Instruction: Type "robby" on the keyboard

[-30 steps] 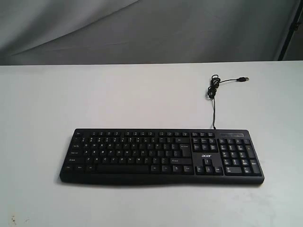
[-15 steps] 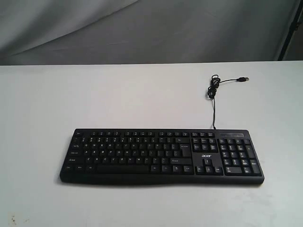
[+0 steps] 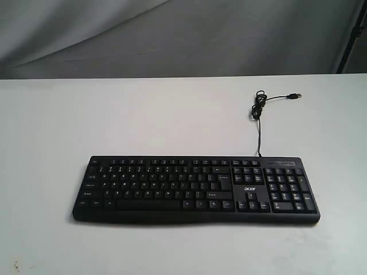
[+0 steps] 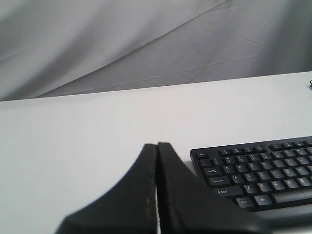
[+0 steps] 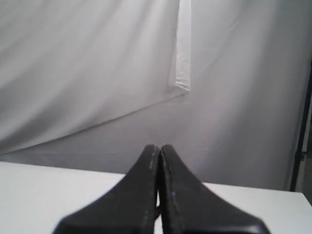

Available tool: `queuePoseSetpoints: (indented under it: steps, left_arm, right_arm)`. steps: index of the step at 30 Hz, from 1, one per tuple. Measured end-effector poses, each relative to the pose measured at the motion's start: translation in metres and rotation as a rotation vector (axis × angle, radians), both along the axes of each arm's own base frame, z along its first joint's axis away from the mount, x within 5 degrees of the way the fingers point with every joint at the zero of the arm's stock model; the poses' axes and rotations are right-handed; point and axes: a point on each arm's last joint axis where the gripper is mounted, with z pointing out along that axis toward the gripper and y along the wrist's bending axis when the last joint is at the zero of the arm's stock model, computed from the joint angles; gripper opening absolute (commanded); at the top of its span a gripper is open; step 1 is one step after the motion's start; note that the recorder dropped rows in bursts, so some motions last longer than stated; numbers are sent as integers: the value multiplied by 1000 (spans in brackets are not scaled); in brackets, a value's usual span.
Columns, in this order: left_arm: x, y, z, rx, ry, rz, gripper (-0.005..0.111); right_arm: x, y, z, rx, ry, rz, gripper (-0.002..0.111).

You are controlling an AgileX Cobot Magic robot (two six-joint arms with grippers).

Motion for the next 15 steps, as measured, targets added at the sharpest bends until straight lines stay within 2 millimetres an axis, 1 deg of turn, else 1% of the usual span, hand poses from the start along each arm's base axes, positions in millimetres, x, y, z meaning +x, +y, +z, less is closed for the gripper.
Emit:
queuePoseSetpoints:
  steps: [2,4,10,13,15]
  left_arm:
    - [0,0,0,0,0,0,0]
    - [0,0,0,0,0,0,0]
    - [0,0,0,0,0,0,0]
    - [0,0,0,0,0,0,0]
    - [0,0,0,0,0,0,0]
  right_arm:
    - [-1,-1,-14,-7,19,-15,0]
    - [-4,-1,-23,21,28,-13,0]
    - [-13,-3,-29,204,8,-3,0]
    - [-13,-3,-33,253,14,-5,0]
    - [-13,-4,-36,254,22,-9,0]
